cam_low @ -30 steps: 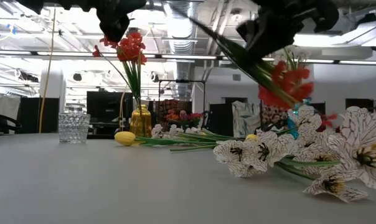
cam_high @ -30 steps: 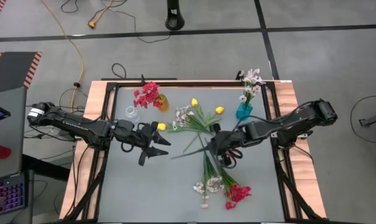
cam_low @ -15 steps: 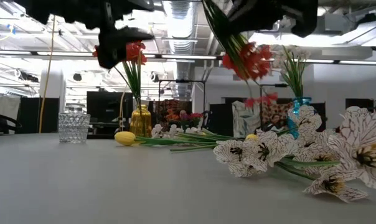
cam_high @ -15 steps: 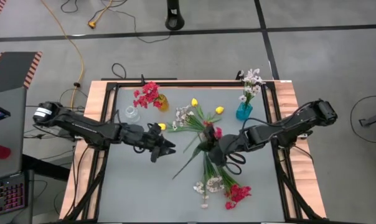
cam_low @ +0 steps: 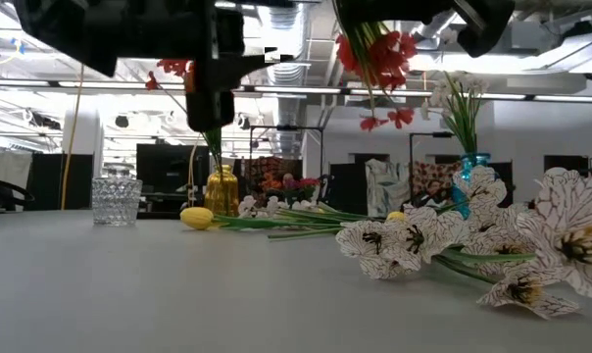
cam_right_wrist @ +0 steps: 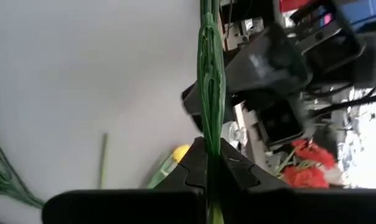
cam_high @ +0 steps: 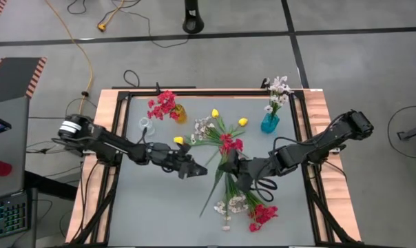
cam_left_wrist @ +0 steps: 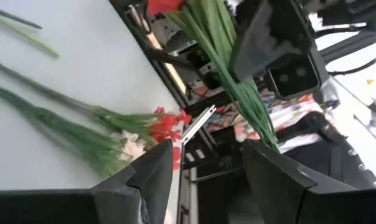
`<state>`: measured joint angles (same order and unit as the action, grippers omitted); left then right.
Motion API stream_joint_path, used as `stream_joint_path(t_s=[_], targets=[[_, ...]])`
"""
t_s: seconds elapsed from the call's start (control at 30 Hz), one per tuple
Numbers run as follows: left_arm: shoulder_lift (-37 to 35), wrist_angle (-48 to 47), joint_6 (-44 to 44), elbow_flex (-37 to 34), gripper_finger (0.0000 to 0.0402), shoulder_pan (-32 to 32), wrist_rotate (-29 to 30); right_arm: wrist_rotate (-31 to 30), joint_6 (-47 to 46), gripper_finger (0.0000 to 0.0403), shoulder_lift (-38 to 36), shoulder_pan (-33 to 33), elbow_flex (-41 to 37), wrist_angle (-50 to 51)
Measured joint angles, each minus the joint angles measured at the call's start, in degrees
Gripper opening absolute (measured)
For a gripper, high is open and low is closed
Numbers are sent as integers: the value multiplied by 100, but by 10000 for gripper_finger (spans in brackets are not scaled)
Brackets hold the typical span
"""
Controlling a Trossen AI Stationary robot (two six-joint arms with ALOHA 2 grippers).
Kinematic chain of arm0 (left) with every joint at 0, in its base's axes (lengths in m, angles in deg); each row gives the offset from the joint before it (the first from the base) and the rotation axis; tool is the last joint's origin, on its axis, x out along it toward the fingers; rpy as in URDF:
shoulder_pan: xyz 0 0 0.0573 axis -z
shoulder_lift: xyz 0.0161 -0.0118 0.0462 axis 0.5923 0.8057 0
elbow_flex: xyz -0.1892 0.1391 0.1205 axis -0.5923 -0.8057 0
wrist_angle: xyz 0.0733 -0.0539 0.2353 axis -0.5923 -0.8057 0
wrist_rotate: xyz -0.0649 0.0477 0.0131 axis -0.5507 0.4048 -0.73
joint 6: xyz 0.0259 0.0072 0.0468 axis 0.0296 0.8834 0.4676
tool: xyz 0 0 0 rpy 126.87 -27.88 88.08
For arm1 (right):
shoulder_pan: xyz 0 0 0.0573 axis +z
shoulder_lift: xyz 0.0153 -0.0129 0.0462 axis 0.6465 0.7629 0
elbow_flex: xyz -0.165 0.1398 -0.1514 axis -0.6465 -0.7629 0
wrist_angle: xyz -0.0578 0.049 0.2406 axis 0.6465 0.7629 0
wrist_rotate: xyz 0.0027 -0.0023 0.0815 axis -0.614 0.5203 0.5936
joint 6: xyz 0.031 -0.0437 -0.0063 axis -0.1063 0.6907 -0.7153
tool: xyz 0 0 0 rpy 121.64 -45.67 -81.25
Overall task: Sort flowers into vase by color
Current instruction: Put the top red flowers into the yellow vase
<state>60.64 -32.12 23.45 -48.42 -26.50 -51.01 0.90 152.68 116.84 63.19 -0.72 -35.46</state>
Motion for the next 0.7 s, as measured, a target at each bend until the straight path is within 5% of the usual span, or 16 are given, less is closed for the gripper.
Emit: stream_joint_path(t_s=[0.27, 0.47, 0.7], targets=[[832, 1653, -129, 20, 182, 0, 46, -246, 624, 48, 603, -17, 7, -145], [1133, 1523, -177, 229, 182, 3, -118, -1107, 1173, 49, 1240, -14, -2, -989], [1159, 1308, -35, 273, 182, 25, -255, -1202, 1482, 49, 1412, 1, -9, -1159]])
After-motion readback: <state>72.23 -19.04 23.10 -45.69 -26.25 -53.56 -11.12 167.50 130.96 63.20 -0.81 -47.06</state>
